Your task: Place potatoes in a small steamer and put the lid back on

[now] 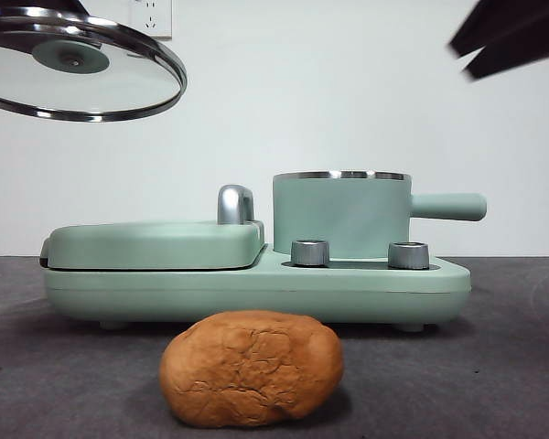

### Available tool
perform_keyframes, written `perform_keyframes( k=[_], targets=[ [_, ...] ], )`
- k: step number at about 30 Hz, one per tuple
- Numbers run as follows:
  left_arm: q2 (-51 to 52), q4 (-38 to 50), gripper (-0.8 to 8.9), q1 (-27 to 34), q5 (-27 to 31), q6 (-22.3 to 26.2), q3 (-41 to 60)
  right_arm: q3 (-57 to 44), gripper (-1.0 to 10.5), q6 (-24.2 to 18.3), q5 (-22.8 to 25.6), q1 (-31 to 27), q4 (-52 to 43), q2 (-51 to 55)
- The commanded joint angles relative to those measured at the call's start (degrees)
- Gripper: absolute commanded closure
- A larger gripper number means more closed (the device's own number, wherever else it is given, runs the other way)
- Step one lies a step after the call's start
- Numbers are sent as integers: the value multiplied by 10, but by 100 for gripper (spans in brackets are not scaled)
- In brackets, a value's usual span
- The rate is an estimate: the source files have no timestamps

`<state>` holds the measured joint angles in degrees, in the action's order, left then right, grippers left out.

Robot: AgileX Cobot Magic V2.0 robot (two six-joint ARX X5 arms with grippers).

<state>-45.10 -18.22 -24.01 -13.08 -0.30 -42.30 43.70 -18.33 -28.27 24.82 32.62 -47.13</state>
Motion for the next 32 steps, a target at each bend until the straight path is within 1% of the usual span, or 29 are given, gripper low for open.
perform_keyframes(
  k=[1,5,8,14,18,22,32],
  targets=[
    [-2,15,804,-2,0,-9,-7,9,606,-23,3,47,-5,-30],
    [-1,15,804,-2,1,-9,-7,9,606,-35,26,114,-13,-81],
    [-1,15,804,-2,1,-9,-7,9,606,-36,47,154,-22,-119],
    [-1,15,804,-2,1,-9,-7,9,606,-37,74,209,-77,-194],
    [-1,16,804,-2,2,-9,-7,9,605,-42,74,228,-108,-241],
    [-1,16,804,-2,16,-9,-7,9,582,-43,75,242,-129,-287],
    [-1,16,804,-2,16,-9,-7,9,582,-45,78,247,-182,-373]
  ],
)
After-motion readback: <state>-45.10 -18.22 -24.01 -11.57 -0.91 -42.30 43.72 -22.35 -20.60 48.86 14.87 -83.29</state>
